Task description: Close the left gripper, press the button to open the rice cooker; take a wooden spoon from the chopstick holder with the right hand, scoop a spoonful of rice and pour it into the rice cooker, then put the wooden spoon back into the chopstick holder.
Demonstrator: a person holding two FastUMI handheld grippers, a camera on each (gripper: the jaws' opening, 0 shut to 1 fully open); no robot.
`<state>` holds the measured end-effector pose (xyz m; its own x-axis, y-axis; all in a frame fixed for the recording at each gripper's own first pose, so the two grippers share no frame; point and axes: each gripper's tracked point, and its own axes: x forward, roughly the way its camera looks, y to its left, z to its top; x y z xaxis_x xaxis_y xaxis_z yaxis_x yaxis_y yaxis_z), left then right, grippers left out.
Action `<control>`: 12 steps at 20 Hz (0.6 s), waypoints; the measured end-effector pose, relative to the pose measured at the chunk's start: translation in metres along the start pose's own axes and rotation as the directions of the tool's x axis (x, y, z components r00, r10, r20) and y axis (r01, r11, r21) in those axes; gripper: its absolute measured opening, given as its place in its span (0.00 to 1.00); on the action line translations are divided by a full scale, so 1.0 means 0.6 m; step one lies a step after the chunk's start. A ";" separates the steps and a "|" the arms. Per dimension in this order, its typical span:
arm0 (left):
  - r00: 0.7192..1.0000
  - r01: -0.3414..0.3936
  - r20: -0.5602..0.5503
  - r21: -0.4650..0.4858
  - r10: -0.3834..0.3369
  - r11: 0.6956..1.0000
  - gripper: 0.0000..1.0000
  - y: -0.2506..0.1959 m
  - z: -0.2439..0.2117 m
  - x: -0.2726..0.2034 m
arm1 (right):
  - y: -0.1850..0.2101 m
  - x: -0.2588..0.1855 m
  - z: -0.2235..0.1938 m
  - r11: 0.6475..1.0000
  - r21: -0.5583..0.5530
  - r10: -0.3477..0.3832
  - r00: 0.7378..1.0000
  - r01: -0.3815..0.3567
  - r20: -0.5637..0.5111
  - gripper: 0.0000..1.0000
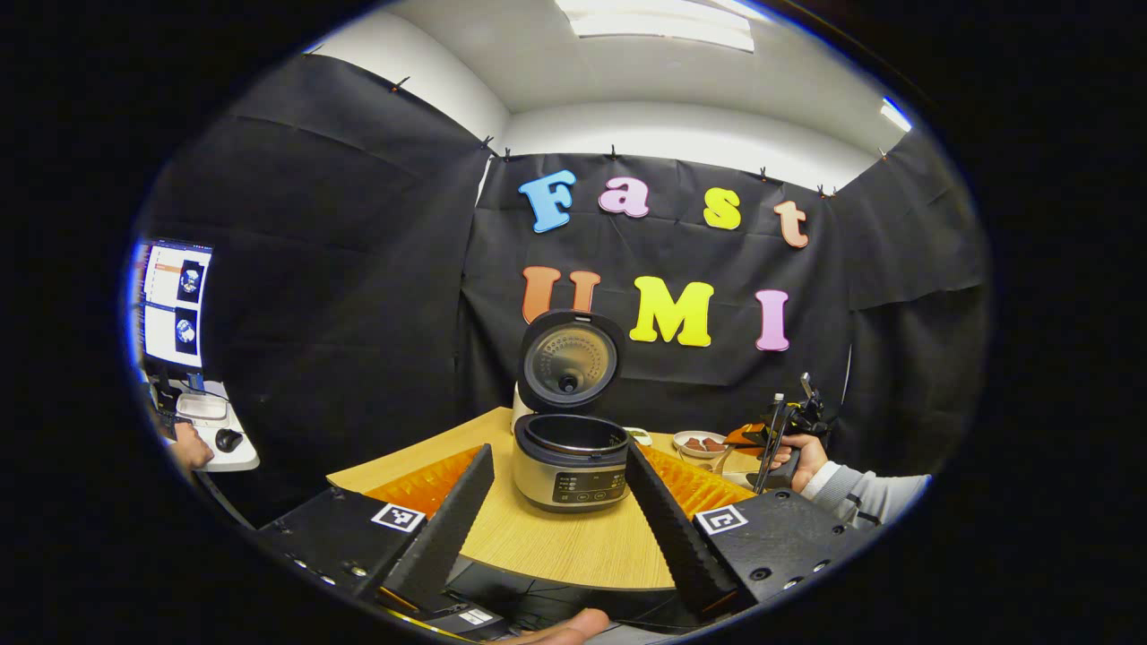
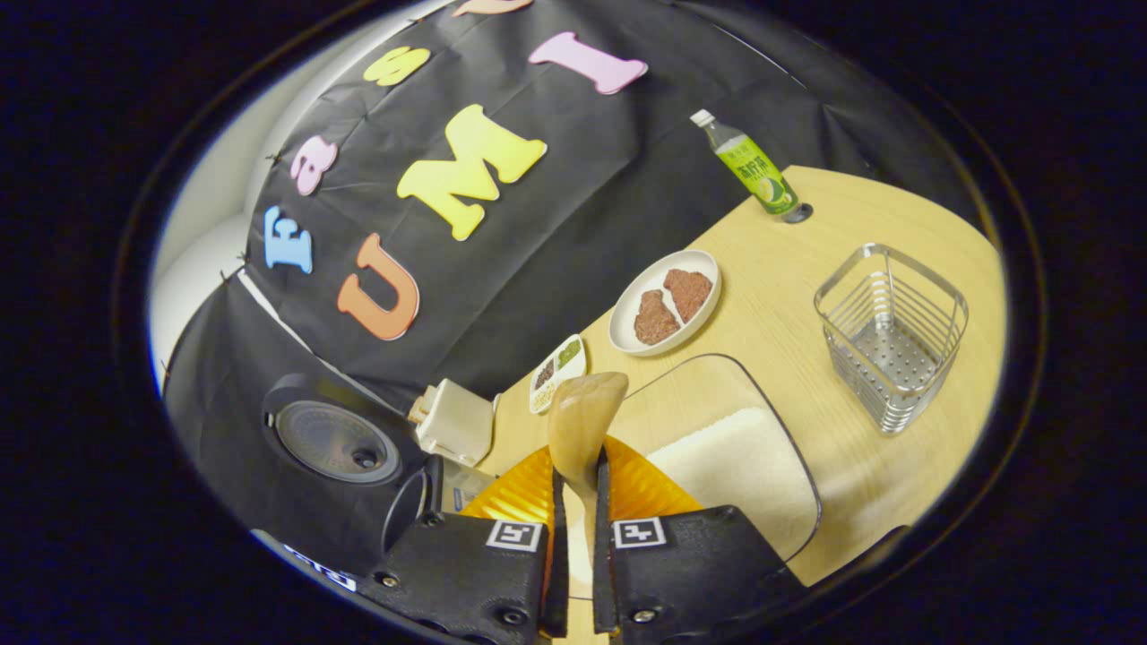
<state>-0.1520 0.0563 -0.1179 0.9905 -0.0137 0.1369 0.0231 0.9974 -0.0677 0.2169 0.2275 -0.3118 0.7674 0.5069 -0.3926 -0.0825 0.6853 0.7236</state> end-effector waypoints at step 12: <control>0.998 0.065 0.013 0.077 -0.067 0.995 0.94 -0.035 -0.011 0.019 | -0.022 -0.065 0.058 0.955 0.289 0.035 0.992 -0.068 0.119 0.16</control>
<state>-0.1401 0.0350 -0.1215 0.9849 -0.0791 0.1541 0.0772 0.9968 0.0180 0.2103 0.1804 -0.2865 0.8344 0.4644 -0.2969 0.0529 0.4687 0.8818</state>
